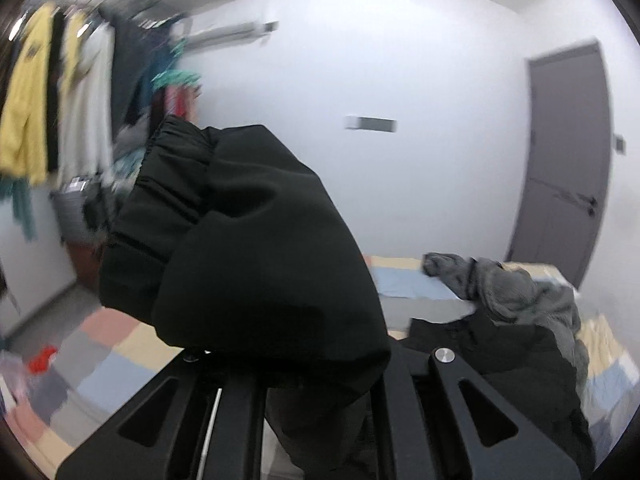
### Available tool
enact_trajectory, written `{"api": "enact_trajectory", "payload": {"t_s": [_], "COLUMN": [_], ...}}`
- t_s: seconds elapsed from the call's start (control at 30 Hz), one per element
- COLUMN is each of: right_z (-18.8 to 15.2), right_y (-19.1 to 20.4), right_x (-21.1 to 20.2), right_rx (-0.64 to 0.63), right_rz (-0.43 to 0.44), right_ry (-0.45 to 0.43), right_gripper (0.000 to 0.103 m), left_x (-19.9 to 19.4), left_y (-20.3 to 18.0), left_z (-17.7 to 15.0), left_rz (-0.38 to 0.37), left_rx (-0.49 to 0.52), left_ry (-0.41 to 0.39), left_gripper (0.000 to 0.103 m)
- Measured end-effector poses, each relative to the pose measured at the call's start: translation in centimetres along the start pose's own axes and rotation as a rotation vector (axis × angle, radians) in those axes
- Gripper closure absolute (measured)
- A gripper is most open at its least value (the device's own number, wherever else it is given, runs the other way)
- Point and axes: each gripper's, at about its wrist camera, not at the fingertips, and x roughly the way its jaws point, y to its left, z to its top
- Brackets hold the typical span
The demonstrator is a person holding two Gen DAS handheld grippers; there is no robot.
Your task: Fold large clothes
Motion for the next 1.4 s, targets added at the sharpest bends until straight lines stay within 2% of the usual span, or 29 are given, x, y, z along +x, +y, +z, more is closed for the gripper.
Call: {"api": "enact_trajectory", "payload": {"t_s": [0.17, 0.33, 0.57, 0.63, 0.7, 0.77, 0.9, 1.03, 1.07, 1.13, 1.17, 1.2, 1.23, 1.27, 1.4], "right_z": [-0.2, -0.4, -0.5, -0.7, -0.8, -0.9, -1.1, -1.0, -1.0, -1.0, -1.1, -1.3, -1.4, -1.4, -1.1], "right_y": [-0.3, -0.1, -1.6, -1.9, -2.1, -2.2, -2.7, -2.7, -2.6, -2.4, -2.2, -2.0, -1.8, -1.6, -1.5], "right_x": [0.4, 1.5, 2.0, 2.1, 2.4, 2.8, 3.9, 3.8, 3.7, 3.6, 3.5, 3.4, 3.3, 3.1, 2.5], "right_rx": [-0.001, -0.013, 0.038, 0.051, 0.055, 0.046, 0.057, 0.064, 0.065, 0.063, 0.066, 0.07, 0.07, 0.068, 0.086], "right_rz": [0.004, 0.022, 0.038, 0.042, 0.051, 0.053, 0.072, 0.089, 0.095, 0.084, 0.077, 0.082, 0.095, 0.099, 0.098], "right_ry": [0.027, 0.063, 0.064, 0.067, 0.069, 0.07, 0.102, 0.092, 0.089, 0.086, 0.088, 0.094, 0.098, 0.095, 0.08], "right_gripper": [0.002, 0.002, 0.002, 0.002, 0.002, 0.002, 0.002, 0.002, 0.002, 0.002, 0.002, 0.002, 0.002, 0.002, 0.002], "left_x": [-1.0, -0.5, 2.5, 4.0, 6.1, 7.5, 7.4, 6.9, 6.7, 5.9, 5.5, 5.0, 4.6, 4.2, 3.6], "left_y": [-8.6, -15.6, -23.7, -25.7, -26.7, -27.1, -26.9, -26.1, -26.2, -26.2, -26.2, -26.2, -26.5, -26.3, -24.3], "left_z": [-1.5, -5.4, -11.2, -13.0, -14.9, -16.1, -16.5, -16.0, -16.0, -16.0, -16.1, -16.5, -17.0, -17.2, -17.5], "left_rz": [-0.09, -0.205, -0.337, -0.323, -0.335, -0.333, -0.331, -0.366, -0.365, -0.326, -0.303, -0.299, -0.302, -0.317, -0.377], "left_rx": [0.167, 0.221, 0.291, 0.314, 0.293, 0.287, 0.28, 0.237, 0.239, 0.233, 0.23, 0.223, 0.214, 0.209, 0.149], "left_ry": [-0.032, 0.003, 0.121, 0.179, 0.264, 0.317, 0.313, 0.357, 0.36, 0.356, 0.357, 0.348, 0.332, 0.321, 0.378], "left_gripper": [0.092, 0.089, 0.089, 0.089, 0.089, 0.089, 0.089, 0.086, 0.082, 0.062, 0.032, 0.008, 0.002, 0.0, 0.0]}}
